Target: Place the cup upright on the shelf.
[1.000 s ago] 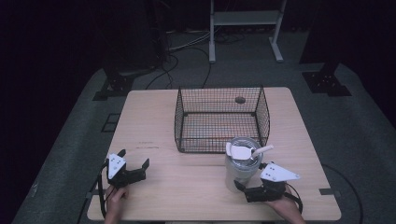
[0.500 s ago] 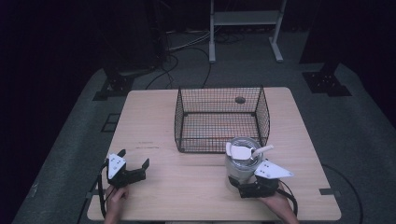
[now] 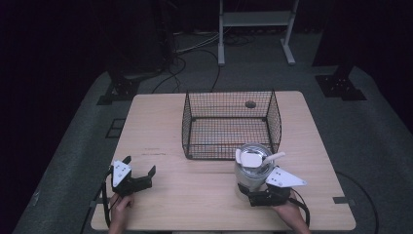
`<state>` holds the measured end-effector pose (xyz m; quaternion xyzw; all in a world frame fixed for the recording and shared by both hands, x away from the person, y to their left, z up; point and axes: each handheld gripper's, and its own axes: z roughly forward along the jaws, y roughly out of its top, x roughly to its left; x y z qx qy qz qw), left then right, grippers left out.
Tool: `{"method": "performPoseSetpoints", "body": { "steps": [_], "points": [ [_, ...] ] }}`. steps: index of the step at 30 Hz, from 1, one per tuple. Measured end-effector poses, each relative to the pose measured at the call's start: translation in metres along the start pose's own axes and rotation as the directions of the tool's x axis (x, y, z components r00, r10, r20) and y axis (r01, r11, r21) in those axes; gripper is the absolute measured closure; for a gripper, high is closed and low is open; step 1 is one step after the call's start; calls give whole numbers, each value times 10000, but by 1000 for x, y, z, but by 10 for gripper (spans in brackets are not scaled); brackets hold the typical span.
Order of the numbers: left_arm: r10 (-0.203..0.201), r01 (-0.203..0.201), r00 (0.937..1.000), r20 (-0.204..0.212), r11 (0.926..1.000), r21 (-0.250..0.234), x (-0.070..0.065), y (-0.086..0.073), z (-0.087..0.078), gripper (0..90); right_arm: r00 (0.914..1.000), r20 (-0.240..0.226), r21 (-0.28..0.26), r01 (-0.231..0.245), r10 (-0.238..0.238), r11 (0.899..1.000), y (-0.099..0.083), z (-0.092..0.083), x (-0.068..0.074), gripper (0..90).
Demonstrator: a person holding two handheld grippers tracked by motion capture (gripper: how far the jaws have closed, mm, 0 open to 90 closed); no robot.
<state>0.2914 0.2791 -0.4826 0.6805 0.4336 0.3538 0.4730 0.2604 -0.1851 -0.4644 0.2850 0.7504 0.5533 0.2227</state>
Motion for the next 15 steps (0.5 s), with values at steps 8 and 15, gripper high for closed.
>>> {"method": "performPoseSetpoints", "body": {
  "steps": [8,15],
  "points": [
    [-6,6,10000,12,10000,-9,0,0,0,0,9991,-316,-364,-294,282,9989,14,-2,-3,88],
    [-23,23,10000,14,10000,-30,0,0,0,0,9987,-378,-342,-341,328,9988,26,0,-7,88]
  ]
}}
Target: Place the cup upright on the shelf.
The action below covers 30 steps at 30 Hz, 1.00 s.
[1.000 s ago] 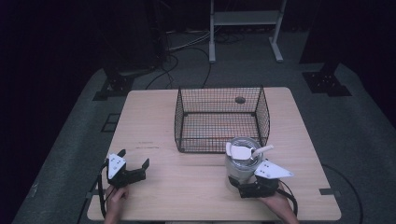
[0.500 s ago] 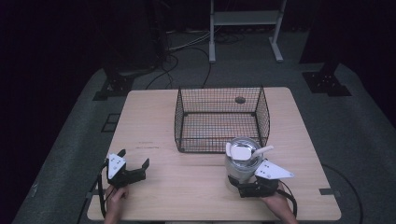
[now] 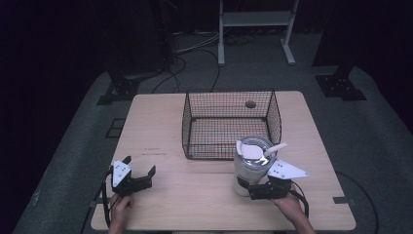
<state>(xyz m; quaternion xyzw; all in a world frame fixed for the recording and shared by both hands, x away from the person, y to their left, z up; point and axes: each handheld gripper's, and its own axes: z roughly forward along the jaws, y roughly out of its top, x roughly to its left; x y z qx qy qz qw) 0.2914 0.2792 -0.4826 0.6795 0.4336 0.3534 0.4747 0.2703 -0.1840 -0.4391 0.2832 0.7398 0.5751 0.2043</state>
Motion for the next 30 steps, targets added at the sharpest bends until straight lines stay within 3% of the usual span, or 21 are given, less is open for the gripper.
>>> {"method": "performPoseSetpoints", "body": {
  "steps": [15,25,30],
  "points": [
    [-27,27,10000,-5,10000,-35,0,0,0,0,9990,-253,-312,353,-361,9989,55,15,-9,87],
    [-38,38,10000,12,10000,-44,1,0,0,0,9969,-411,-460,646,-665,9969,101,37,-19,86],
    [-35,35,10000,22,10000,-60,0,0,1,0,9964,-449,-428,695,-714,9967,112,48,-25,85]
  ]
}}
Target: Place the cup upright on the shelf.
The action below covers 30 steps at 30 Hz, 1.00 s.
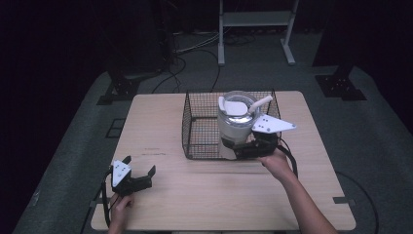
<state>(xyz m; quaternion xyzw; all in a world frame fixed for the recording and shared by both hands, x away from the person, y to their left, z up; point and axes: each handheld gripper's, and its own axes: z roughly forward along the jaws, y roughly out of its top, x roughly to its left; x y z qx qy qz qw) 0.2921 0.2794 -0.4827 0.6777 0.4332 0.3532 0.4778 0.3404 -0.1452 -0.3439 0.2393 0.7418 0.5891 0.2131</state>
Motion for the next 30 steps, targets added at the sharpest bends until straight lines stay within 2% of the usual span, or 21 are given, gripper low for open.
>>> {"method": "performPoseSetpoints", "body": {
  "steps": [14,30],
  "points": [
    [-43,43,10000,27,10000,13,1,0,0,0,9998,58,360,176,-179,9992,27,51,-28,83],
    [-80,80,10000,48,10000,16,2,0,-1,0,9998,216,576,-46,34,9983,45,90,-48,82]
  ]
}}
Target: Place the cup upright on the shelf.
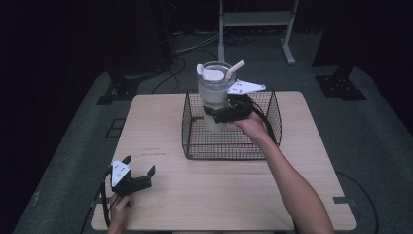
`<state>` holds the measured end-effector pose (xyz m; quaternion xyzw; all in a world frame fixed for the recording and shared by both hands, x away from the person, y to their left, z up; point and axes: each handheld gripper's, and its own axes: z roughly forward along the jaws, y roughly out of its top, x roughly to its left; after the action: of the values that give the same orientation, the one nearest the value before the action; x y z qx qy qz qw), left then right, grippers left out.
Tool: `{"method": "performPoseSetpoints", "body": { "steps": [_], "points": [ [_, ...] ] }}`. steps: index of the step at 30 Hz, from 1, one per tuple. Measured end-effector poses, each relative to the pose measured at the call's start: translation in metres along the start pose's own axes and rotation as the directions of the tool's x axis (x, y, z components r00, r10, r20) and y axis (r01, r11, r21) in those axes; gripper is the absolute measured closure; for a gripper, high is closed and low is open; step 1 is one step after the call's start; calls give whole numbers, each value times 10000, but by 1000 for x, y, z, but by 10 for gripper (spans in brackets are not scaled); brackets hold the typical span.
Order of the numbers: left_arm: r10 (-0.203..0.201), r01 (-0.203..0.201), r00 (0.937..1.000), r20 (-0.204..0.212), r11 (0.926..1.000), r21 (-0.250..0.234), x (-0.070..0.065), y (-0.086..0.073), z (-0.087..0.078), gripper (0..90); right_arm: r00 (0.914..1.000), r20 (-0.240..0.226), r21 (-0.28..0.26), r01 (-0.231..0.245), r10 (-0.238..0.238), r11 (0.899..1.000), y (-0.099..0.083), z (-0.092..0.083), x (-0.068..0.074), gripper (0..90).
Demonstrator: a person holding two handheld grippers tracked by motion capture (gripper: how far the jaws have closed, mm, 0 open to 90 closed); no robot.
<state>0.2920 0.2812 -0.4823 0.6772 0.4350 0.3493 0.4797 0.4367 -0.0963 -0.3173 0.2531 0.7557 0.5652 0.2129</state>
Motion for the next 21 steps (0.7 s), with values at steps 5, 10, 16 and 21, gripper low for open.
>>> {"method": "performPoseSetpoints", "body": {
  "steps": [5,10,16,21],
  "points": [
    [-8,8,10000,9,10000,-20,0,0,0,0,9999,89,40,-55,55,10000,4,12,-5,82],
    [-16,16,10000,21,10000,-22,0,0,0,0,9999,-26,107,-131,131,9999,3,27,-11,81],
    [-65,65,10000,54,10000,-72,1,0,0,0,9999,76,351,-147,144,9993,-6,45,-17,81],
    [-63,63,10000,61,10000,-40,1,0,-1,0,9996,48,634,-288,286,9976,-18,58,-22,81]
  ]
}}
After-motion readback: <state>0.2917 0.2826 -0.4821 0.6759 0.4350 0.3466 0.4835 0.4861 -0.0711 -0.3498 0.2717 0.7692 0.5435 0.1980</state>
